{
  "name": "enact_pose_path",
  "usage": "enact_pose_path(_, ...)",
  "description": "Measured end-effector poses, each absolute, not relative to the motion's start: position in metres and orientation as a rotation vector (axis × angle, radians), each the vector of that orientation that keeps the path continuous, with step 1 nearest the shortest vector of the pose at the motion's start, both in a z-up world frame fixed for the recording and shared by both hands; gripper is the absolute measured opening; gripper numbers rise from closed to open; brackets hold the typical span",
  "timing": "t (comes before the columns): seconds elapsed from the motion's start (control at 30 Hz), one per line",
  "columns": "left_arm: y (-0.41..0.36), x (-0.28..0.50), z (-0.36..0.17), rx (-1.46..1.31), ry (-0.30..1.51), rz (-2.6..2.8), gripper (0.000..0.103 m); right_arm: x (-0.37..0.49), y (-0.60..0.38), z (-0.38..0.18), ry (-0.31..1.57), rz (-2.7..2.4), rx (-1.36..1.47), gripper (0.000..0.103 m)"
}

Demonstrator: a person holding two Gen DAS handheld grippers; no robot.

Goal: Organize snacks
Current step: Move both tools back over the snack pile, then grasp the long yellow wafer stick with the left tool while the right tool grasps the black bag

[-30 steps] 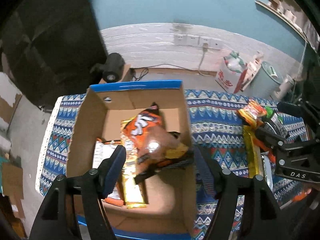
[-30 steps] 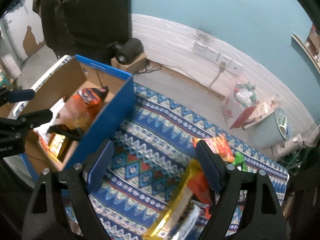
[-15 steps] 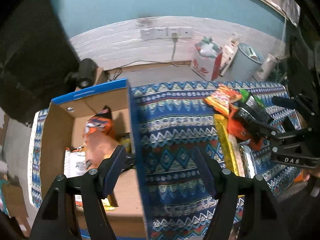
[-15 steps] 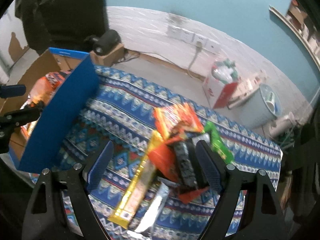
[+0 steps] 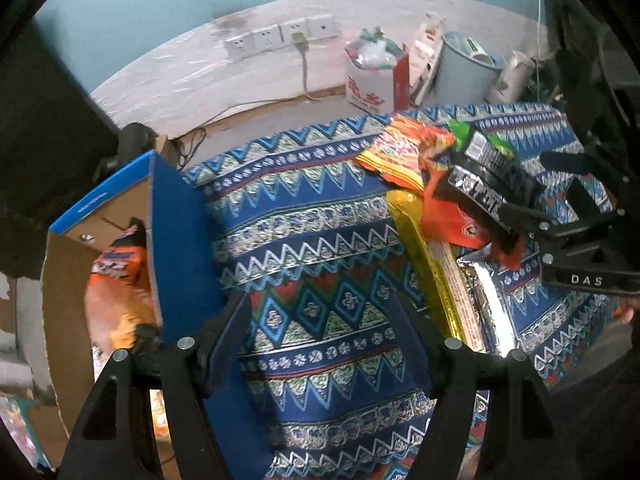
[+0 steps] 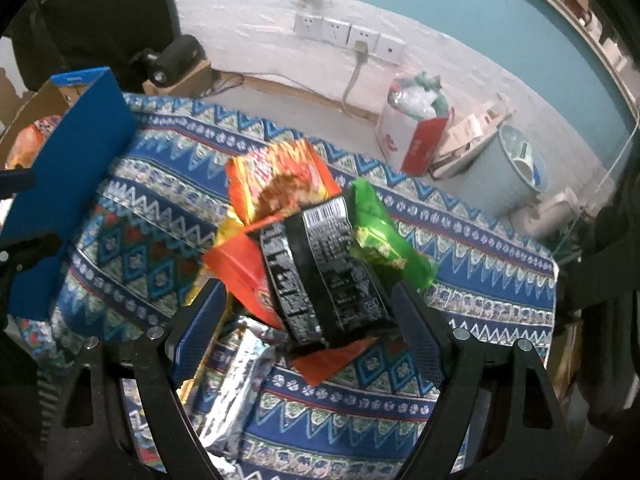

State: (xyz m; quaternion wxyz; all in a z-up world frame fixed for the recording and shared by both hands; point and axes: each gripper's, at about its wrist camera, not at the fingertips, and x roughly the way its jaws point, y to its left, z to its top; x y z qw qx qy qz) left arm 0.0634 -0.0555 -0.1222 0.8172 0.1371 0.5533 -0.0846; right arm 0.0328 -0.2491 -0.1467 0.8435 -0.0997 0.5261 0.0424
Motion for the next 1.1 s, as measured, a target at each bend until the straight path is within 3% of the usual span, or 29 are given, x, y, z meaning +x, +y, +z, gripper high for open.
enact_pose_path(0.83, -0.088, 0.097, -0.185, 0.263, 1.315, -0.24, 0.072, 0.062, -0.25, -0.209, 1.183, 0.134, -0.287, 0.083)
enact_pose_path(0.87, -0.09, 0.097, -0.185, 0.265, 1.316, -0.244, 0.072, 0.062, -0.251, -0.209, 1.184, 0.14, -0.281, 0.082)
enact_pose_path(0.93, -0.095, 0.097, -0.185, 0.261, 1.322, -0.251, 0.072, 0.059, -0.254, -0.206, 1.185, 0.152, -0.254, 0.066)
enact_pose_path(1.1, -0.112, 0.094, -0.189, 0.248, 1.34, -0.276, 0.078, 0.05, -0.266, -0.196, 1.17, 0.134, -0.206, 0.06)
